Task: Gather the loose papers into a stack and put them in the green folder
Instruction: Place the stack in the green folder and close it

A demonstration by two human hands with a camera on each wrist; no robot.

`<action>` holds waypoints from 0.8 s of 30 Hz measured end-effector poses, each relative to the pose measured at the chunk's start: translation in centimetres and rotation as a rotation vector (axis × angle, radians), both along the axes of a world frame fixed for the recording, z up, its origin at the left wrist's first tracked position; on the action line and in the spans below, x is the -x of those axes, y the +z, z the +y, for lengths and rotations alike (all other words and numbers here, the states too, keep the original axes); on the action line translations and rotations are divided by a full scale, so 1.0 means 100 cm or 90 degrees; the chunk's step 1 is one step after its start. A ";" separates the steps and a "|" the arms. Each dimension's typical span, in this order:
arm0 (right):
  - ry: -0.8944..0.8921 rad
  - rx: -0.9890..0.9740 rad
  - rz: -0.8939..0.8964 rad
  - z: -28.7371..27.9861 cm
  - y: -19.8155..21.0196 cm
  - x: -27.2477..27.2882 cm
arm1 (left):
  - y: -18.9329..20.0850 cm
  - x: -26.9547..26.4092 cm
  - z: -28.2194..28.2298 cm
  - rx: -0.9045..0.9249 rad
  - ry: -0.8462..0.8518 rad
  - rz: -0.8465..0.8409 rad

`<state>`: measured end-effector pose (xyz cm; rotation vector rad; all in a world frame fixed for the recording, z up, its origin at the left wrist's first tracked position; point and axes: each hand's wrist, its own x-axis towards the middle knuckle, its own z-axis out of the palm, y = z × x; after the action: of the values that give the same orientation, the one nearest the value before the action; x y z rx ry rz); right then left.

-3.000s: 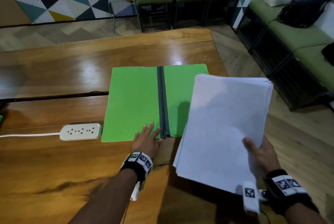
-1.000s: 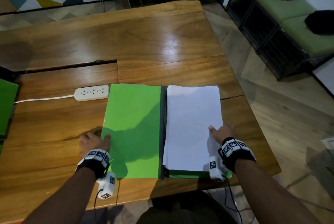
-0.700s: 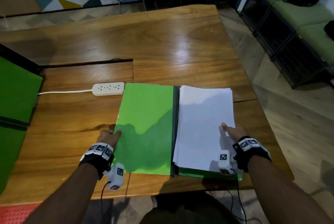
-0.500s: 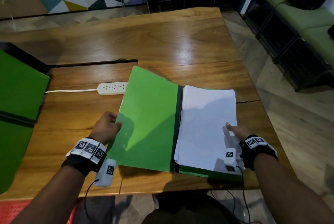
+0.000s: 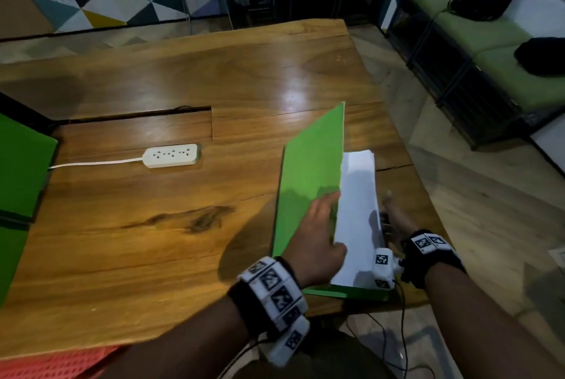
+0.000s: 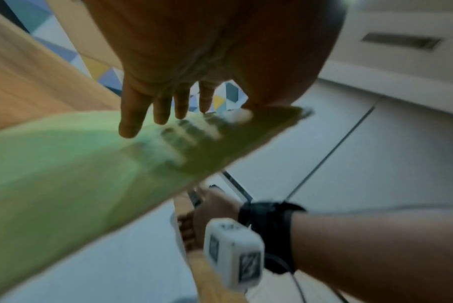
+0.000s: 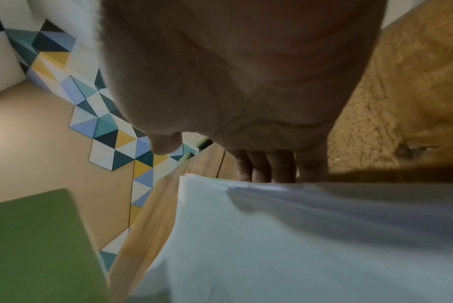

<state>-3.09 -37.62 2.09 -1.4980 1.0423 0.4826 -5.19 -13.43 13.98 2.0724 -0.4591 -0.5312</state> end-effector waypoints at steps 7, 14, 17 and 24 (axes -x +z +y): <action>0.006 0.003 -0.042 -0.003 -0.004 0.004 | -0.069 0.013 -0.091 -0.180 -0.103 0.076; 0.227 0.110 -0.077 -0.013 -0.014 0.009 | -0.103 0.009 -0.104 -0.213 -0.141 0.084; 0.272 0.143 -0.078 -0.011 -0.005 0.007 | -0.110 -0.002 -0.090 -0.234 -0.182 0.090; 0.330 0.229 -0.043 -0.003 -0.010 -0.005 | -0.139 -0.054 0.004 -0.354 0.273 -0.013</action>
<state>-2.62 -37.97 1.06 -2.1063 0.7024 0.6206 0.20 -13.07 0.06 2.6109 0.1520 -0.4060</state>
